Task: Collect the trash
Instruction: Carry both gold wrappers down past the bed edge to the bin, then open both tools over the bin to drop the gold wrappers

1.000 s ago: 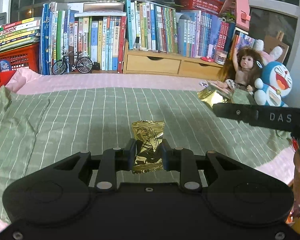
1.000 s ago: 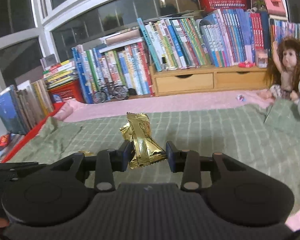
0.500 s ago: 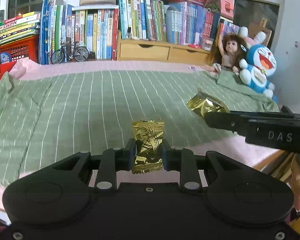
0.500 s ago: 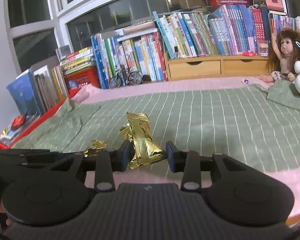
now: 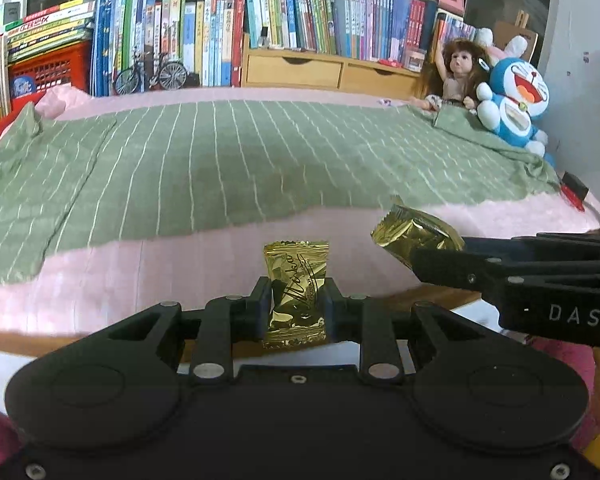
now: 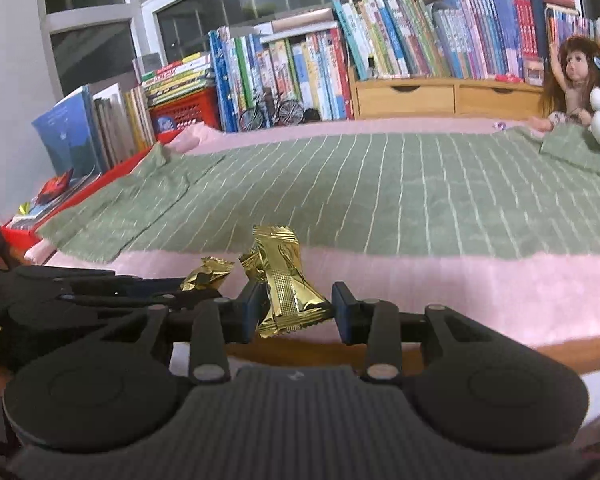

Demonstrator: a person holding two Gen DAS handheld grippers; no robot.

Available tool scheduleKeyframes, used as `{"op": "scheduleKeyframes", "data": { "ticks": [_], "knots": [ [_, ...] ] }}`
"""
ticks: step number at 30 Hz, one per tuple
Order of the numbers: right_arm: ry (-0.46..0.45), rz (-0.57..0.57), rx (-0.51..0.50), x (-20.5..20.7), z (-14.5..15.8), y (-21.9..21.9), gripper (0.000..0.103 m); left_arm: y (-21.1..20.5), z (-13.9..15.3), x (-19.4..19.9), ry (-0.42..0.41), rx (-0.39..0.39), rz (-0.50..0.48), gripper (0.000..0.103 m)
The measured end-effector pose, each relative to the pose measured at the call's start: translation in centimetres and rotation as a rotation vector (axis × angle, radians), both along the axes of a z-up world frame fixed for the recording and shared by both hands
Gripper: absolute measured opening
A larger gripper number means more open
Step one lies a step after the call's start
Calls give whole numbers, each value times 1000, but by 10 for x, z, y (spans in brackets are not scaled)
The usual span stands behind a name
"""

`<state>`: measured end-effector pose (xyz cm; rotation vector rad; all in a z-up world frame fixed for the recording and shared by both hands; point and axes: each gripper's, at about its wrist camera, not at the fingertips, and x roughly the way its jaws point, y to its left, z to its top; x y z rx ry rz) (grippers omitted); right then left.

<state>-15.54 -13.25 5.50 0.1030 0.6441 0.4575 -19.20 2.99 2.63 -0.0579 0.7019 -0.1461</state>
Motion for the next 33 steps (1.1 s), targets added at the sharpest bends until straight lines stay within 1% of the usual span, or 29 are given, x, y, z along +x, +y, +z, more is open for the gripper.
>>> {"op": "scheduleKeyframes", "data": {
  "ticks": [5,8,13,15,17,20,23,26,33],
  "knots": [
    [41,-9,-2,-14,-15,1,43,-1,-17,-18,11,17,15,25],
    [75,-12,4,-23,-25,0,43,-1,-28,-27,25,15,30,25],
    [124,-26,-9,-39,-42,-1,44,-3,-38,-41,38,25,42,25],
    [166,-38,-22,-40,-50,-1,44,-3,-44,-45,53,31,47,25],
    [221,-42,-15,-42,-59,-2,45,-5,-51,-47,70,42,47,25],
    [280,-52,-12,-43,-73,-2,45,-6,-65,-47,118,49,44,25],
    [320,-64,-41,-40,-86,2,45,-4,-81,-42,184,37,50,25],
    [363,-73,-55,-36,-98,5,45,-3,-95,-36,238,49,65,25],
    [415,-78,-48,-31,-114,8,45,-1,-121,-20,343,83,98,26]
  ]
}}
